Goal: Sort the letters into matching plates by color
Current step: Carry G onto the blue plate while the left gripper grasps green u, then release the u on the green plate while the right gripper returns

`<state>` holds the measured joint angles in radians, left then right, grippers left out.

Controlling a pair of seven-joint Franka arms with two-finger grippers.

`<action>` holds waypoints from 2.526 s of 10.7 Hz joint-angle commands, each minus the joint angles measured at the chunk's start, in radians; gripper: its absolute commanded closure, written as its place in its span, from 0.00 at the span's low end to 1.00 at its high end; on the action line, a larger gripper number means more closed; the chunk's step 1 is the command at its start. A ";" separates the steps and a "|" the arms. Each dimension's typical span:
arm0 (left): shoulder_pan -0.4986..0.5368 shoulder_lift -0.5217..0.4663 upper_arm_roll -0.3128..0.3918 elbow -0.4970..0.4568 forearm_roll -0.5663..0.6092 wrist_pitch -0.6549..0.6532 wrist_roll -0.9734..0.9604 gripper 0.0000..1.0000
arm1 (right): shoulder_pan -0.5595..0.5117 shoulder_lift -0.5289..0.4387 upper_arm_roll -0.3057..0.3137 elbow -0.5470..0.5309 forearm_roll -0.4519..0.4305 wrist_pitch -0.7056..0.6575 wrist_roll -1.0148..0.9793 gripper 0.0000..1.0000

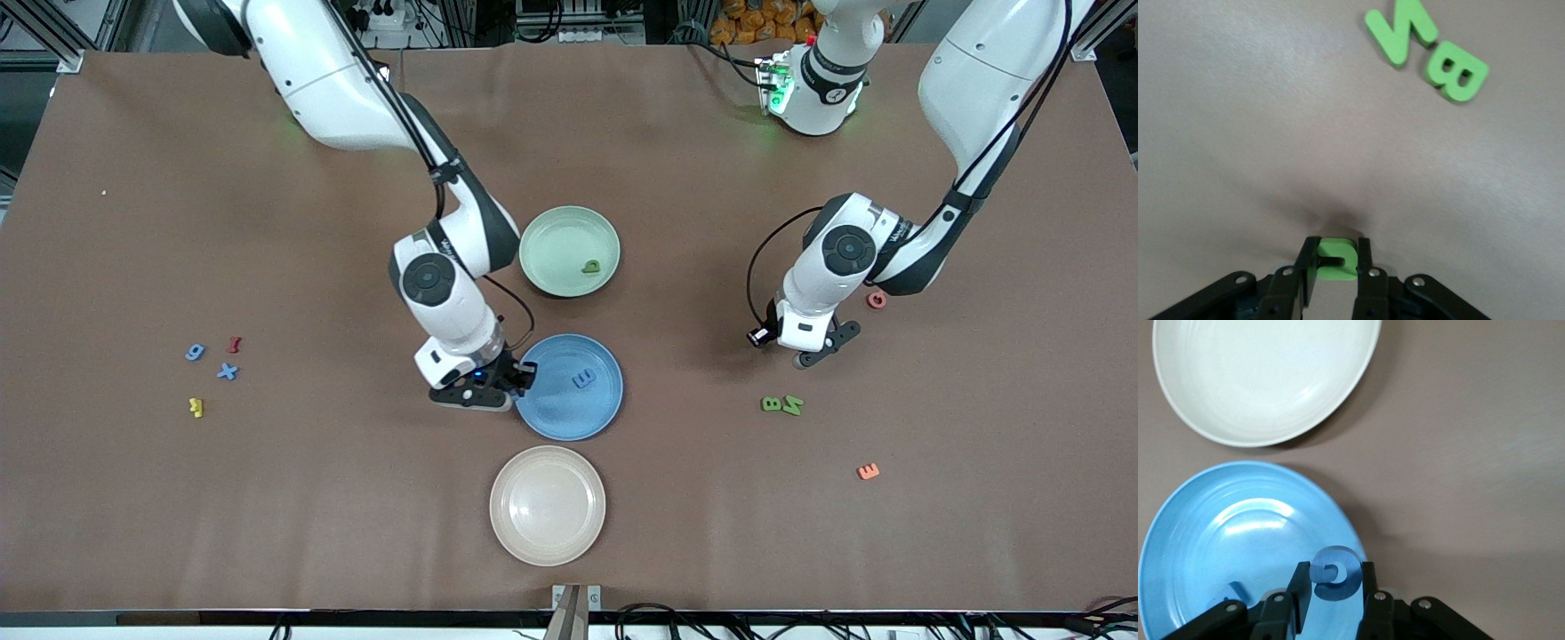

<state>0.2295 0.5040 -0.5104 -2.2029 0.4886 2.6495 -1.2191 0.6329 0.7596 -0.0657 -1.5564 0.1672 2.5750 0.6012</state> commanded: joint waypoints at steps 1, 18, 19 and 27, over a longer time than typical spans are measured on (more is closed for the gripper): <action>-0.029 -0.038 -0.078 -0.004 0.034 -0.069 -0.133 1.00 | 0.045 0.076 0.000 0.068 0.021 0.042 0.014 0.76; -0.177 0.037 -0.404 0.139 0.018 -0.350 -0.585 1.00 | -0.174 -0.054 -0.036 0.085 0.012 -0.262 -0.309 0.00; -0.206 0.048 -0.404 0.164 0.018 -0.350 -0.608 1.00 | -0.215 -0.075 -0.036 0.075 0.012 -0.283 -0.352 0.00; -0.372 0.099 -0.237 0.284 0.002 -0.381 -0.658 0.00 | -0.548 -0.308 -0.049 -0.253 0.011 -0.288 -0.777 0.00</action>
<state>-0.1446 0.5966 -0.7640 -1.9403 0.4892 2.3058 -1.8537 0.1581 0.5399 -0.1303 -1.6821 0.1756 2.2792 -0.1144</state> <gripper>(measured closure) 0.449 0.000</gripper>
